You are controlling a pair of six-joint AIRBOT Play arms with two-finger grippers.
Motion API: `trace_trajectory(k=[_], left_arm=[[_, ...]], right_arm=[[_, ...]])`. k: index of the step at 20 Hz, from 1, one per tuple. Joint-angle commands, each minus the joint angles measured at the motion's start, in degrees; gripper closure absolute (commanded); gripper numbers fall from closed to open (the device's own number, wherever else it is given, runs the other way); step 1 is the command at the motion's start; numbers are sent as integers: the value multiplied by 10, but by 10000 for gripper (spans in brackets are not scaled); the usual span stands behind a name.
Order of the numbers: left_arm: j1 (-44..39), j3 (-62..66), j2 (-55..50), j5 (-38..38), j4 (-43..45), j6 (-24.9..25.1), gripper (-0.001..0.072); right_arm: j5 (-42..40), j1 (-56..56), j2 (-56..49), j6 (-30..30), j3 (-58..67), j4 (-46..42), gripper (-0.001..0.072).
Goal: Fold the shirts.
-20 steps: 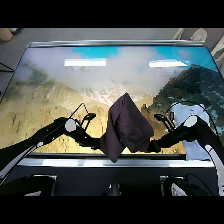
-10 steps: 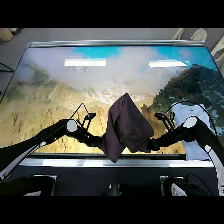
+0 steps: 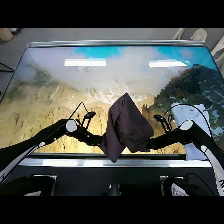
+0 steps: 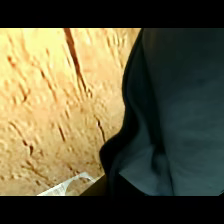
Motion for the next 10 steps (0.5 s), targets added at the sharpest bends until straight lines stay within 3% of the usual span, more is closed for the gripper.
trace_trajectory(k=[1, 3, 5, 8, 10], left_arm=[[1, 1, 10, 0, -3, 0, 680], [6, 13, 34, -2, -1, 25, 681], [24, 51, 87, -16, 7, 62, 682], [85, 161, 204, -32, 106, 54, 682], [158, 278, 287, -32, 194, -6, 682]], right_arm=[[-32, 0, -2, -17, 3, 23, 693], [21, 0, 12, -60, 40, 33, 694], [51, 0, 58, -61, 108, 38, 694], [40, -1, 170, -57, 280, 34, 695], [-55, -1, 248, -50, 420, -12, 694]])
